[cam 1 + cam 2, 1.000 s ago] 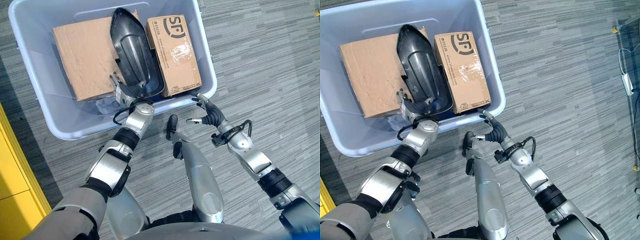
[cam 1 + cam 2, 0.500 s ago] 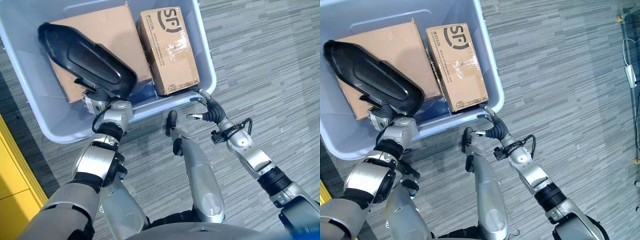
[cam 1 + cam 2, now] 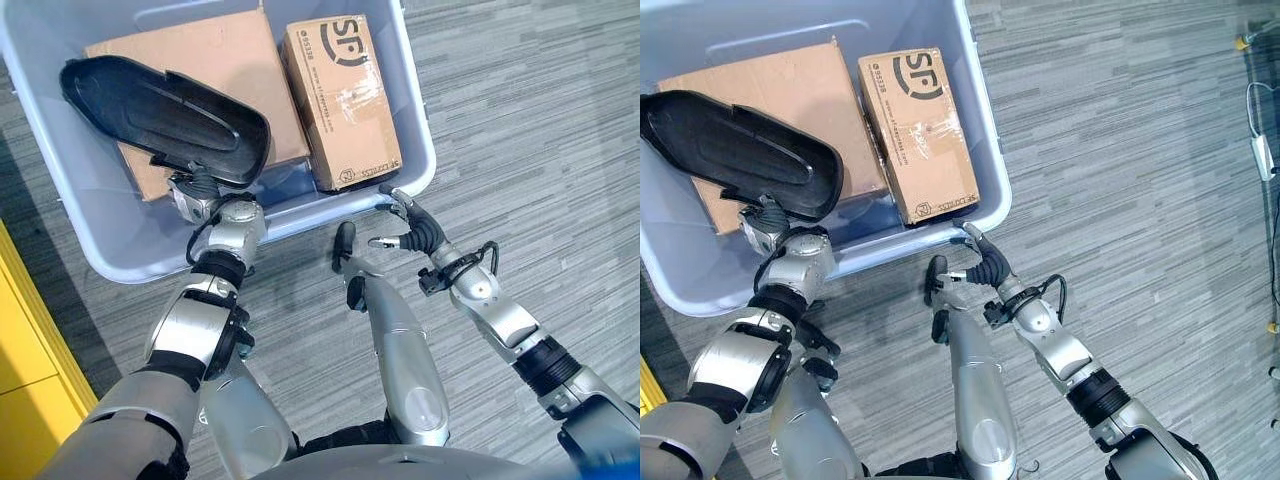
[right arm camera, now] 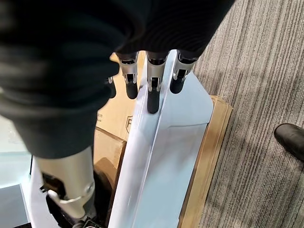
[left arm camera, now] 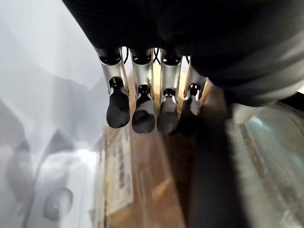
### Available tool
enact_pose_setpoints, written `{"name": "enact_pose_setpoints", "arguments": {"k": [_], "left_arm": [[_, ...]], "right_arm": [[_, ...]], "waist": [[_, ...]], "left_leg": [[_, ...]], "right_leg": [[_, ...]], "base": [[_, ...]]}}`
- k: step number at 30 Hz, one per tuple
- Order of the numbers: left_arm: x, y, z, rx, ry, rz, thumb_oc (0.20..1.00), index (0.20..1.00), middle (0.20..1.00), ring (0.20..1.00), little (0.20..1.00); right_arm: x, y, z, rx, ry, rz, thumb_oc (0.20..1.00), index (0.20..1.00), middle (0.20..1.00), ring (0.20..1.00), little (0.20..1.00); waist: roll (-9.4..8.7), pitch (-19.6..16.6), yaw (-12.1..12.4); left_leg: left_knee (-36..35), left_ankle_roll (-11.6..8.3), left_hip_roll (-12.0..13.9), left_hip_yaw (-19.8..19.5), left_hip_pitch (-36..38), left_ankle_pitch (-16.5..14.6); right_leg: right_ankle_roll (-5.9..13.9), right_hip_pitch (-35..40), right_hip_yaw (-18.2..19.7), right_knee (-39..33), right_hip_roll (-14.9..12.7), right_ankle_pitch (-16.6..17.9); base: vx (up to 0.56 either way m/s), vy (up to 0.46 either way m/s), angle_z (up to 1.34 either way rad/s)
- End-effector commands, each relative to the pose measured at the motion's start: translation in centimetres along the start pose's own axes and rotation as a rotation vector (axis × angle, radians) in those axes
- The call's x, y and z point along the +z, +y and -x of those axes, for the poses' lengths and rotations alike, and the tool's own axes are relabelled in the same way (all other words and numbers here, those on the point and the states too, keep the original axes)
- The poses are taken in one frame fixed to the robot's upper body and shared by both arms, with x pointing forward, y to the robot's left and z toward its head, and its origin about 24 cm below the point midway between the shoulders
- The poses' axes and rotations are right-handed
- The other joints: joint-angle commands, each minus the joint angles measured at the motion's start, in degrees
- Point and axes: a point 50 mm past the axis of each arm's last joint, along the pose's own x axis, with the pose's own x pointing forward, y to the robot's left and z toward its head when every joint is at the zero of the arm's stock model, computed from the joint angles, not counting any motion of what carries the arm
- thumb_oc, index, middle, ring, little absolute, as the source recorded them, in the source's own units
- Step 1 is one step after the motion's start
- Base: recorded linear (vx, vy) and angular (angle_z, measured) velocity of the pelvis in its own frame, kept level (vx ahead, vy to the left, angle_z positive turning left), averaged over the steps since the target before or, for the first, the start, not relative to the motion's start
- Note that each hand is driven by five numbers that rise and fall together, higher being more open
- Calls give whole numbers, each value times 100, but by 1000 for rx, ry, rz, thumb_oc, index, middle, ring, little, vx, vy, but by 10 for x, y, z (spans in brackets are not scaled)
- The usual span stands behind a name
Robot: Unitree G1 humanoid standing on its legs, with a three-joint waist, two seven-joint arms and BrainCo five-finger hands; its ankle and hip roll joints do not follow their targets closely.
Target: Move parts from the plastic box to the shelf.
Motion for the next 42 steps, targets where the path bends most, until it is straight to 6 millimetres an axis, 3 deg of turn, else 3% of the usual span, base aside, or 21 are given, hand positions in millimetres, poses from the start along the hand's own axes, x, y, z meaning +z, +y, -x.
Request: {"name": "enact_pose_setpoints", "arguments": {"k": [1, 8, 13, 21, 29, 31, 37, 39, 42], "left_arm": [[5, 6, 1, 16, -160, -29, 200, 200, 200, 200, 200], [30, 33, -22, 81, -365, -6, 200, 200, 200, 200, 200], [18, 50, -32, 73, -354, 35, 200, 200, 200, 200, 200], [2, 58, -31, 4, -362, 38, 200, 200, 200, 200, 200], [-49, 52, 13, -279, -377, -17, 200, 200, 200, 200, 200], [-53, 54, 17, -300, -378, -23, 200, 200, 200, 200, 200], [-69, 66, 38, -459, -441, -102, 200, 200, 200, 200, 200], [-75, 73, 45, -506, -472, -143, 200, 200, 200, 200, 200], [-76, 80, 47, -541, -506, -169, 200, 200, 200, 200, 200]], "right_arm": [[17, -7, 9, -1, -104, 19, 1000, 1000, 1000, 1000, 1000], [11, -10, 22, 34, -107, 68, 1000, 1000, 1000, 1000, 1000], [2, -6, 37, 67, -89, 98, 1000, 1000, 1000, 1000, 1000], [-8, 3, 49, 111, -48, 111, 1000, 1000, 1000, 1000, 1000], [-23, 7, 61, 96, 6, 57, 1000, 1000, 1000, 1000, 1000], [-24, 6, 61, 89, 13, 47, 1000, 1000, 1000, 1000, 1000], [-32, 8, 60, 54, 40, -5, 1000, 1000, 1000, 1000, 1000], [-35, 9, 61, 30, 51, -33, 1000, 1000, 1000, 1000, 1000], [-34, 9, 59, 8, 35, -41, 1000, 1000, 1000, 1000, 1000]], "waist": [[-44, -29, 30], [204, -32, 61], [456, -371, 57], [649, -745, 95], [845, -1246, 374], [855, -1294, 411], [942, -1633, 709], [954, -1807, 868], [978, -1905, 1003]], "left_leg": [[751, -425, 380, -127, -537, 297], [520, -382, 308, 27, 393, 413], [207, -328, 94, 93, 993, 523], [-126, -275, -76, 146, 1470, 662], [-751, -184, -404, 66, 2092, 810], [-800, -165, -458, 41, 2141, 800], [-1086, 27, -861, -131, 2399, 543], [-1343, 180, -1152, -205, 2588, 275], [-1633, 304, -1436, -282, 2776, 179]], "right_leg": [[652, 258, -311, 268, -462, -728], [575, 1100, -380, 140, -375, -918], [531, 1702, -403, -122, -319, -987], [494, 2395, -438, -527, -187, -1020], [553, 3361, -646, -1091, -159, -926], [566, 3435, -666, -1135, -174, -894], [684, 3843, -741, -1353, -337, -716], [831, 4015, -802, -1493, -483, -531], [988, 4129, -863, -1568, -599, -400]], "base": [[-34, 96, -1], [-25, 107, -8], [16, 117, 1], [27, 73, 2], [35, 117, 10], [21, 142, 24], [15, 223, 28], [-7, 377, 34], [-80, 353, 36]]}}
